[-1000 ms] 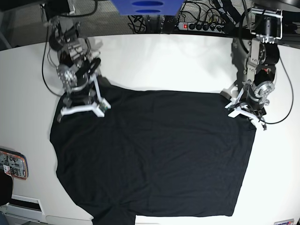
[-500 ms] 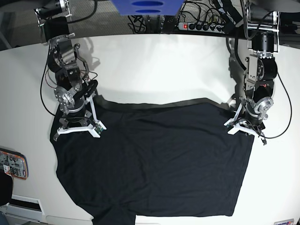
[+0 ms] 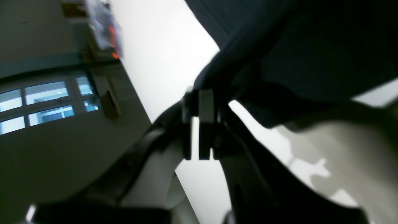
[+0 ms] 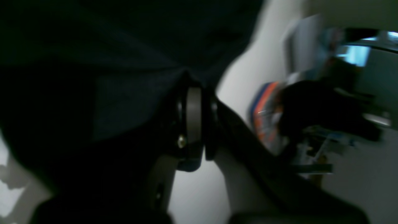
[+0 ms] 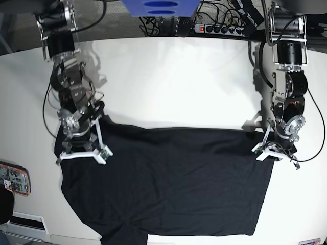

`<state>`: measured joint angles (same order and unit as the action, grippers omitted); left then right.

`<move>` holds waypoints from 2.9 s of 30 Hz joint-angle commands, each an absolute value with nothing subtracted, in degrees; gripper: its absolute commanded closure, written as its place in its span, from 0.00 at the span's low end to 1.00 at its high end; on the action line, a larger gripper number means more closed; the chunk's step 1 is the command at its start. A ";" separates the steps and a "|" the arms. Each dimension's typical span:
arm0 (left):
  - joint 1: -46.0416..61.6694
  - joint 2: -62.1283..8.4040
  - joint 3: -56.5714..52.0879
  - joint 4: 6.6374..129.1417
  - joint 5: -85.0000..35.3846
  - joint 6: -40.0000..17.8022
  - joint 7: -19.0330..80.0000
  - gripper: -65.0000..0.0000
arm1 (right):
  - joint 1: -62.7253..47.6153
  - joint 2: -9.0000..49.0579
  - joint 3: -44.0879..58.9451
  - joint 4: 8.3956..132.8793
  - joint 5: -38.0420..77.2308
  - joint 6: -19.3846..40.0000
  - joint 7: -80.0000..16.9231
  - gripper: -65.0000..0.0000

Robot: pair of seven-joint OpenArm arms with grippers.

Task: Fold the T-shirt properly

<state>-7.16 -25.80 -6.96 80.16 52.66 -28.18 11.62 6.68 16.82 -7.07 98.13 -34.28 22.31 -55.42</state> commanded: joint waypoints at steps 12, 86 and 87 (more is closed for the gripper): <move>-11.56 -26.33 -7.08 71.16 52.88 -27.47 11.56 1.00 | 7.78 17.19 -6.64 91.30 -32.92 21.76 -52.18 1.00; -29.41 -25.19 2.77 42.59 53.67 -7.60 -3.47 1.00 | 33.54 7.34 2.86 53.76 -23.52 10.77 -21.58 0.74; -29.41 -25.19 2.77 42.59 53.67 -7.60 -3.47 1.00 | 33.54 7.34 2.33 53.76 -23.52 10.77 -21.58 0.74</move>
